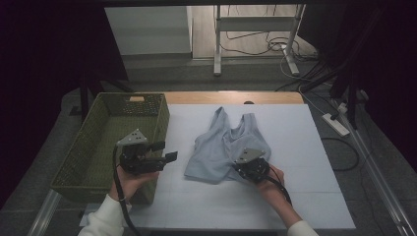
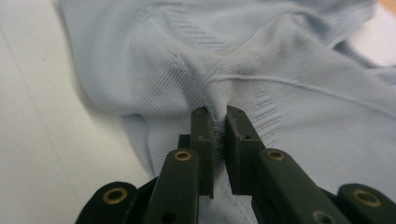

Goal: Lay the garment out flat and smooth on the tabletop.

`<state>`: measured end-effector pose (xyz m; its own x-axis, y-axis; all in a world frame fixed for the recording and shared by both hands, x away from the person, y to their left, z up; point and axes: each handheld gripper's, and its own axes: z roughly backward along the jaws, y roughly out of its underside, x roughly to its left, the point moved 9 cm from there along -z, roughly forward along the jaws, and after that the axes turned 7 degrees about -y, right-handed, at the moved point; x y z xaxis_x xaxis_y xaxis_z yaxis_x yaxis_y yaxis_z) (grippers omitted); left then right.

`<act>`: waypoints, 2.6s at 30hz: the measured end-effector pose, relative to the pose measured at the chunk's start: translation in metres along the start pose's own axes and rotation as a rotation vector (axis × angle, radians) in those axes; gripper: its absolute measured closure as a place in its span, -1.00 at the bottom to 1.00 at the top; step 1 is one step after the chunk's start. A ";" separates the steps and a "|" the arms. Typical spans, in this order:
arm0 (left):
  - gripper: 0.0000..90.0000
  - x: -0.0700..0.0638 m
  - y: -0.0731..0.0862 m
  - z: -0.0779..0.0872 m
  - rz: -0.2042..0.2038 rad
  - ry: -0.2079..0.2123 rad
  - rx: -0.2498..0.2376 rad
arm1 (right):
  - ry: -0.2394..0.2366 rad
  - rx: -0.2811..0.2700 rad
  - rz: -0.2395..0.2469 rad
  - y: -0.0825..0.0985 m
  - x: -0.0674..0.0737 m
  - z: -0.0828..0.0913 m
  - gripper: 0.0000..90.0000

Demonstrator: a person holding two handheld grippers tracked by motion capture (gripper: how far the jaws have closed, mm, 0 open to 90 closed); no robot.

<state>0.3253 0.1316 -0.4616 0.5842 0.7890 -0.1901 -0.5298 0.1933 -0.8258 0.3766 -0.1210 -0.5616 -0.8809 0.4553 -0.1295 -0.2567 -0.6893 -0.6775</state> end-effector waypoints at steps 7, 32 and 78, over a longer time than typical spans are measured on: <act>-0.26 0.001 0.000 0.000 0.003 -0.002 -0.001 | 0.088 -0.007 0.005 -0.002 -0.025 0.011 0.83; -0.28 0.001 -0.001 0.004 0.007 0.003 -0.011 | 0.019 0.055 -0.046 0.019 -0.037 -0.013 0.78; -0.30 -0.001 0.003 -0.003 0.001 0.003 0.009 | -0.040 -0.025 -0.072 0.019 -0.008 0.023 -0.16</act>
<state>0.3246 0.1300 -0.4655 0.5855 0.7874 -0.1930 -0.5364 0.1977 -0.8205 0.3701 -0.1509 -0.5572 -0.8758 0.4799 -0.0507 -0.3107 -0.6411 -0.7018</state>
